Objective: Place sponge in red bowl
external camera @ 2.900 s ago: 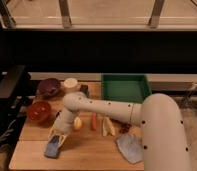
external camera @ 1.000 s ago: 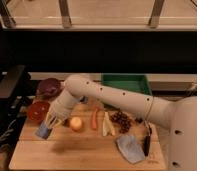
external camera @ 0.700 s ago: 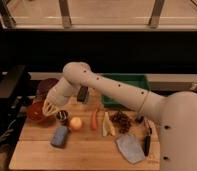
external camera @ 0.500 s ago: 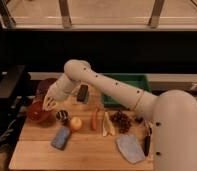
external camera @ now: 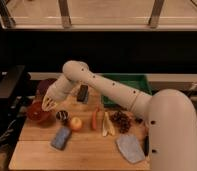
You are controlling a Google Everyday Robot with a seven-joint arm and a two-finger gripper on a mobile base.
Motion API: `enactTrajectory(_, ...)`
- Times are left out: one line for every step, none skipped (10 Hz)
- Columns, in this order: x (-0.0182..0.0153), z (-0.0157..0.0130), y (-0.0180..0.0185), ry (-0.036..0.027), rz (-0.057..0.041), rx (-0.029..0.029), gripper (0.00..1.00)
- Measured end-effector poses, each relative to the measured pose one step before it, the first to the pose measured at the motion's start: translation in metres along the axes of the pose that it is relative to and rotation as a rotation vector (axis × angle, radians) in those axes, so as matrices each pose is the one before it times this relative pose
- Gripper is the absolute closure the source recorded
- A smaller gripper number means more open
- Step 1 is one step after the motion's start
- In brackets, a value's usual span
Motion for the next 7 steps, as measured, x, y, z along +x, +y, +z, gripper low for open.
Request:
enactTrajectory(-0.01258, 0.00423, 0.00770, -0.00618, -0.00596, -0.01568, 0.53)
enactTrajectory(-0.01612, 0.00527, 0.01220, -0.00652, -0.00357, -0.02034, 0.43)
enactTrajectory(-0.01917, 0.00791, 0.01786, -0.00710, -0.00289, -0.03016, 0.31)
enactTrajectory(-0.01229, 0.00687, 0.01481, -0.00225, -0.00135, -0.02994, 0.23)
enactTrajectory(-0.00822, 0.00908, 0.01476, -0.00245, -0.00271, -0.03339, 0.20)
enactTrajectory(-0.00432, 0.01425, 0.01925, 0.00365, -0.01040, -0.04721, 0.20)
enactTrajectory(0.00168, 0.01178, 0.01458, -0.00138, -0.00056, -0.02127, 0.20)
